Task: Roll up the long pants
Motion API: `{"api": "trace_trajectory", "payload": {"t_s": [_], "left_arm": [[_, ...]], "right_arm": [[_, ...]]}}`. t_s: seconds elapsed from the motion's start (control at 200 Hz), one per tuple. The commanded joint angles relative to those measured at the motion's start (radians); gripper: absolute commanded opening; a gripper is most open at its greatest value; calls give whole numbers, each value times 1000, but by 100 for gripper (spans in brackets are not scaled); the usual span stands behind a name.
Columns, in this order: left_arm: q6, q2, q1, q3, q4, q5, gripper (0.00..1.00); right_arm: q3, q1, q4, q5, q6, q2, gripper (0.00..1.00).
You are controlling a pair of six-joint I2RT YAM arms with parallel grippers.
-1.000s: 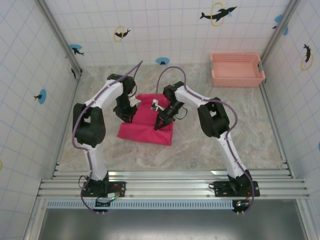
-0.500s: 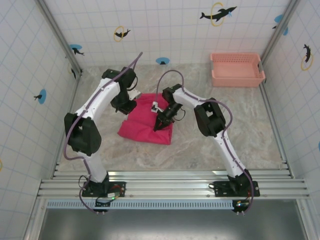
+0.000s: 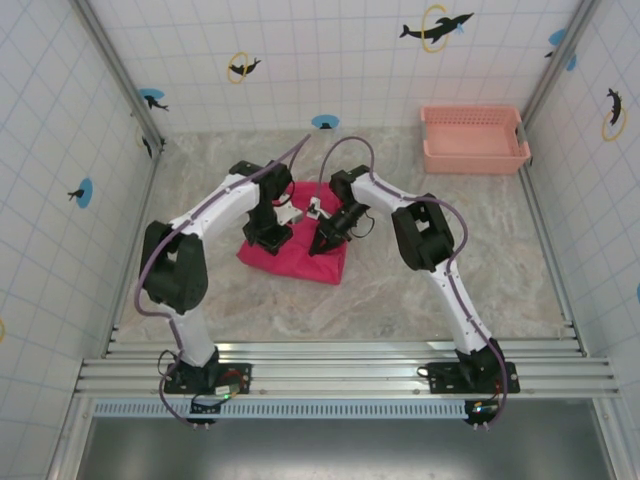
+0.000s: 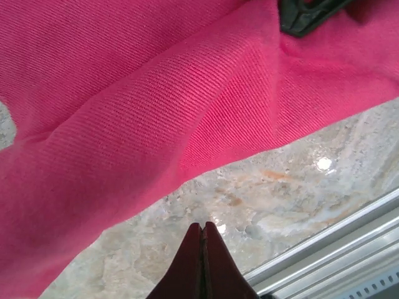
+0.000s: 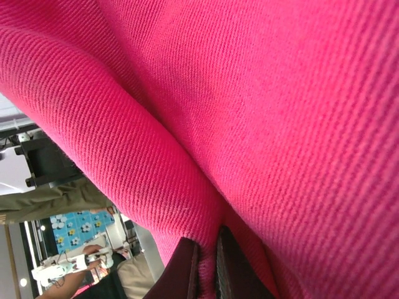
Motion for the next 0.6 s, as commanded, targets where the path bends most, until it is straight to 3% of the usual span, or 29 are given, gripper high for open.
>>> {"api": "trace_trajectory", "payload": {"t_s": [0.0,0.19,0.285,0.365,0.595], "left_arm": [[-52,131,11,91,2,-94,0],[-129,289,44,187,-10,-106,0],[-118,326,58,183,-12,-104,0],[-104,335,66,174,-6,-96,0],[-72,352,74,183,-14,-71,0]], "right_arm": [[0,-10,27,24,7,21,5],[-33,-16,28,29,2,-19,12],[-35,-23,22,85,-15,-79,31],[-31,-35,-3,156,-49,-136,40],[-161,2,-4,356,-297,-372,45]]}}
